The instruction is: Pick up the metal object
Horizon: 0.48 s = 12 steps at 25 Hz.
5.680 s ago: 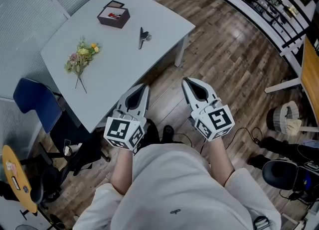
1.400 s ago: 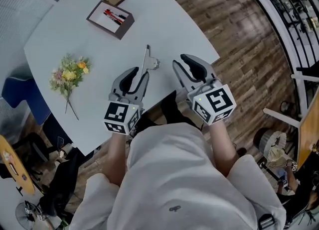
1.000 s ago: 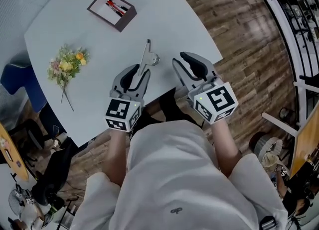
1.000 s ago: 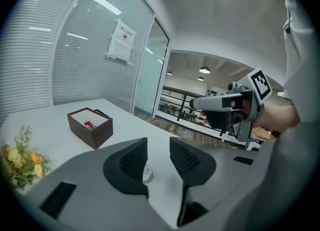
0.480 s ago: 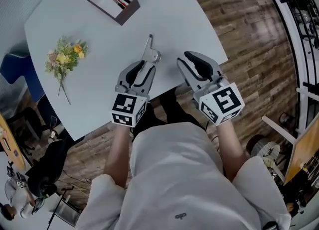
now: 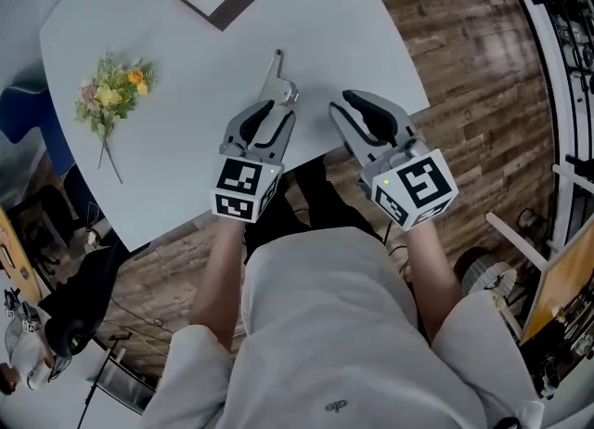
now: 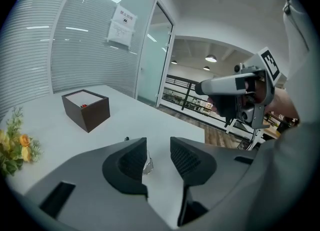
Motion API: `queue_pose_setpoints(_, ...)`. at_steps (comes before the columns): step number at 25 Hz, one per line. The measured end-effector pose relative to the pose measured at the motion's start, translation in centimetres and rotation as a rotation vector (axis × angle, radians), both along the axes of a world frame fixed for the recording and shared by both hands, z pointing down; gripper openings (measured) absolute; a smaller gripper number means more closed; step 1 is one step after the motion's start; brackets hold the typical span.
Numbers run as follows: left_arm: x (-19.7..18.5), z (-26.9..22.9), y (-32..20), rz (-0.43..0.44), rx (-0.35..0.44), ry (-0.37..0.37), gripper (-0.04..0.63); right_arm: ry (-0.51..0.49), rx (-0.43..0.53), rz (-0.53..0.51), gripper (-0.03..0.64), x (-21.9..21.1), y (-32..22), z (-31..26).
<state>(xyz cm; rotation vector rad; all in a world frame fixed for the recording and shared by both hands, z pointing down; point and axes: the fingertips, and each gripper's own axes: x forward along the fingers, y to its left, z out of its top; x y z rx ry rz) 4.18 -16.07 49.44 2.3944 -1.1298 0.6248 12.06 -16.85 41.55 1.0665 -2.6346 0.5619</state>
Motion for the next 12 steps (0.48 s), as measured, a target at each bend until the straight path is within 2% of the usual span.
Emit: queue_pose_setpoints(12,0.5,4.3,-1.4,0.005,-0.031,-0.035,0.141,0.025,-0.027,-0.006,0.098,0.3,-0.2,2.4)
